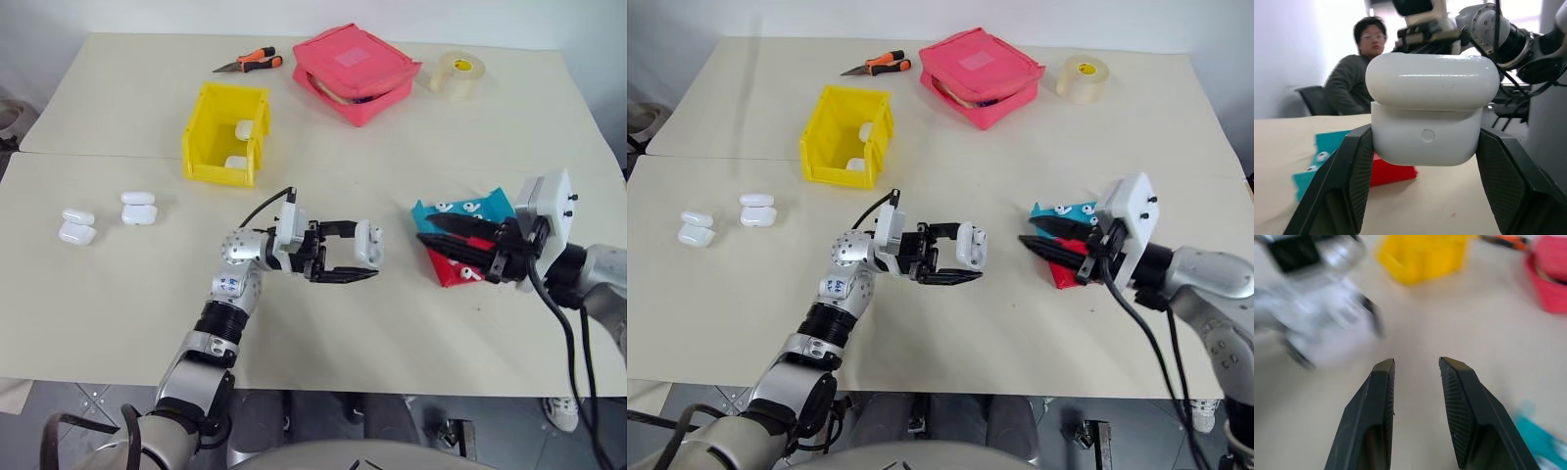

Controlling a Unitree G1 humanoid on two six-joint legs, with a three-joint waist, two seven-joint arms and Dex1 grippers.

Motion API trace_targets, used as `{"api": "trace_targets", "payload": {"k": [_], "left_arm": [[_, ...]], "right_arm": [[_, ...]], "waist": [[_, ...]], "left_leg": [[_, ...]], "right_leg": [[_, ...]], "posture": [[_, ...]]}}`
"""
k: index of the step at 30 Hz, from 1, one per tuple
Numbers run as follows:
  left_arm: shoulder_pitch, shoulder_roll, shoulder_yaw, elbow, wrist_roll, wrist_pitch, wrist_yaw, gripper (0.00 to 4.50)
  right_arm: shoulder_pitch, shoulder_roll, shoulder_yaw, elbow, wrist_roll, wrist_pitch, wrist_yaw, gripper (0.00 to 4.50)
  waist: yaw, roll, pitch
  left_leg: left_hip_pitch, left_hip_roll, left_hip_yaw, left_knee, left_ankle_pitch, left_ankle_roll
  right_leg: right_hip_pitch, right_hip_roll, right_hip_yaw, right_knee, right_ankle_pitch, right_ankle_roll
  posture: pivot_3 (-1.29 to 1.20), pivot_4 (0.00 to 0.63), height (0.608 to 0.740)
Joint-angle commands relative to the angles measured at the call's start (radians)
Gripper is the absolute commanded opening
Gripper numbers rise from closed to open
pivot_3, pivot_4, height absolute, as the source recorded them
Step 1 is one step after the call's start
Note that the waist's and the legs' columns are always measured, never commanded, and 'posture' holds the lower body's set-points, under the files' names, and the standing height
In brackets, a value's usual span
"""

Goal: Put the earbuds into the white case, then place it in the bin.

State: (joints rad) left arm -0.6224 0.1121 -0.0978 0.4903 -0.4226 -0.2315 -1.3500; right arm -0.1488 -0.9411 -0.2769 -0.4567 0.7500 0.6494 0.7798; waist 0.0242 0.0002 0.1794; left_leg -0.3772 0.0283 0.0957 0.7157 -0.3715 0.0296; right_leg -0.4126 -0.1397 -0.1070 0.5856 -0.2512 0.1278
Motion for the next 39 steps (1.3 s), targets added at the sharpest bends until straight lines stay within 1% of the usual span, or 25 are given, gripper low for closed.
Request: {"api": "trace_targets", "payload": {"k": [1,5,8,10,12,15,16,19,22,24,26,27,31,35,39], "left_arm": [[0.007,-0.008,0.002,-0.029,0.003,-0.016,0.013,2.76],[0.027,-0.026,-0.005,-0.060,0.006,-0.022,0.043,2.76],[0.048,-0.033,-0.013,-0.094,0.008,-0.017,0.061,2.76],[0.064,-0.033,-0.018,-0.118,0.009,-0.013,0.072,2.76],[0.077,-0.030,-0.020,-0.132,0.009,-0.011,0.082,2.76],[0.089,-0.026,-0.022,-0.149,0.011,-0.010,0.103,2.76],[0.093,-0.025,-0.024,-0.154,0.011,-0.009,0.107,2.76],[0.102,-0.021,-0.027,-0.166,0.009,-0.008,0.117,2.76],[0.110,-0.017,-0.029,-0.181,0.009,-0.004,0.127,2.76],[0.113,-0.012,-0.028,-0.185,0.007,-0.002,0.130,2.76],[0.116,-0.008,-0.029,-0.190,0.005,0.000,0.132,2.76],[0.116,-0.007,-0.029,-0.191,0.004,0.002,0.134,2.76],[0.107,-0.003,-0.024,-0.184,-0.001,0.008,0.136,2.76],[0.092,-0.005,-0.021,-0.166,-0.004,0.009,0.133,2.76],[0.076,-0.008,-0.018,-0.147,-0.005,0.005,0.128,2.76]], "right_arm": [[-0.073,-0.049,0.027,0.093,-0.100,-0.062,0.050,1.50],[-0.180,-0.076,0.116,0.226,-0.208,-0.090,0.094,1.50],[-0.226,-0.071,0.147,0.282,-0.244,-0.100,0.129,1.50],[-0.243,-0.067,0.160,0.302,-0.259,-0.104,0.146,1.86],[-0.257,-0.059,0.167,0.314,-0.276,-0.115,0.155,2.38],[-0.274,-0.071,0.187,0.320,-0.299,-0.108,0.178,2.38],[-0.279,-0.091,0.206,0.323,-0.323,-0.100,0.188,2.38],[-0.284,-0.110,0.200,0.335,-0.330,-0.073,0.212,2.38],[-0.237,-0.119,0.127,0.300,-0.291,-0.049,0.230,2.97],[-0.140,-0.118,0.018,0.244,-0.244,-0.054,0.269,3.57],[-0.044,-0.114,-0.078,0.207,-0.223,-0.061,0.294,4.26],[0.005,-0.113,-0.122,0.199,-0.224,-0.066,0.302,4.47],[0.165,-0.086,-0.293,0.181,-0.225,-0.081,0.316,4.47],[0.252,-0.058,-0.386,0.191,-0.231,-0.094,0.307,4.47],[0.320,-0.036,-0.451,0.200,-0.234,-0.102,0.309,4.47]], "waist": [[-0.001,0.000,0.000],[-0.002,0.000,0.000],[-0.001,0.000,0.000],[-0.001,0.000,0.000],[-0.001,0.000,0.000],[-0.001,0.000,0.000],[-0.001,0.000,0.000],[0.000,0.000,0.000],[0.000,0.000,0.000],[0.004,0.000,0.000],[0.005,0.000,0.000],[0.007,0.000,0.000],[0.005,0.000,0.000],[0.000,0.000,0.000],[0.001,0.000,0.000]], "left_leg": [[0.000,0.000,0.000,0.000,0.000,0.000],[0.000,0.000,0.001,0.000,0.000,0.000],[0.000,0.000,0.000,0.000,0.000,0.000],[-0.001,0.000,0.000,0.000,0.000,0.000],[-0.001,0.000,0.001,0.000,0.000,0.000],[-0.001,0.000,0.001,0.000,0.000,0.000],[-0.001,0.000,0.001,0.000,0.000,0.000],[-0.001,0.001,0.000,0.001,0.000,0.000],[-0.001,0.001,0.000,0.000,0.000,0.000],[-0.001,0.001,0.000,0.000,0.000,0.000],[-0.003,0.000,-0.001,0.000,0.000,0.000],[-0.004,0.000,-0.002,0.001,0.000,0.000],[-0.005,-0.001,-0.002,0.003,0.000,0.000],[-0.004,-0.001,-0.002,0.004,0.000,0.000],[-0.004,0.000,-0.002,0.003,0.001,-0.001]], "right_leg": [[0.000,0.000,0.000,0.000,0.000,0.000],[0.000,0.000,0.000,0.000,0.000,0.000],[0.000,0.000,0.000,0.000,0.000,0.000],[-0.001,0.000,0.000,-0.001,0.000,0.000],[-0.001,0.000,0.000,-0.001,0.000,0.000],[0.000,0.000,0.000,-0.001,0.000,0.000],[0.000,0.000,0.000,0.000,0.000,0.001],[0.000,0.000,0.000,0.000,0.000,0.001],[0.000,0.000,0.000,-0.001,0.000,0.001],[-0.001,-0.001,0.000,-0.001,0.000,0.001],[-0.001,0.000,-0.002,-0.002,0.000,0.001],[-0.001,0.000,-0.003,-0.002,0.000,0.001],[-0.001,0.000,-0.003,-0.002,0.001,0.002],[0.000,0.000,-0.002,-0.002,0.003,0.002],[-0.001,0.000,-0.002,-0.001,0.003,0.001]], "posture": [[0.00,0.150,0.740],[0.00,0.150,0.740],[0.00,0.150,0.740],[0.00,0.150,0.740],[0.00,0.150,0.740],[0.00,0.150,0.740],[0.00,0.150,0.740],[0.00,0.150,0.740],[0.00,0.150,0.740],[0.00,0.150,0.740],[0.00,0.150,0.740],[0.00,0.150,0.740],[0.00,0.150,0.740],[0.00,0.150,0.740],[0.00,0.150,0.740]]}}
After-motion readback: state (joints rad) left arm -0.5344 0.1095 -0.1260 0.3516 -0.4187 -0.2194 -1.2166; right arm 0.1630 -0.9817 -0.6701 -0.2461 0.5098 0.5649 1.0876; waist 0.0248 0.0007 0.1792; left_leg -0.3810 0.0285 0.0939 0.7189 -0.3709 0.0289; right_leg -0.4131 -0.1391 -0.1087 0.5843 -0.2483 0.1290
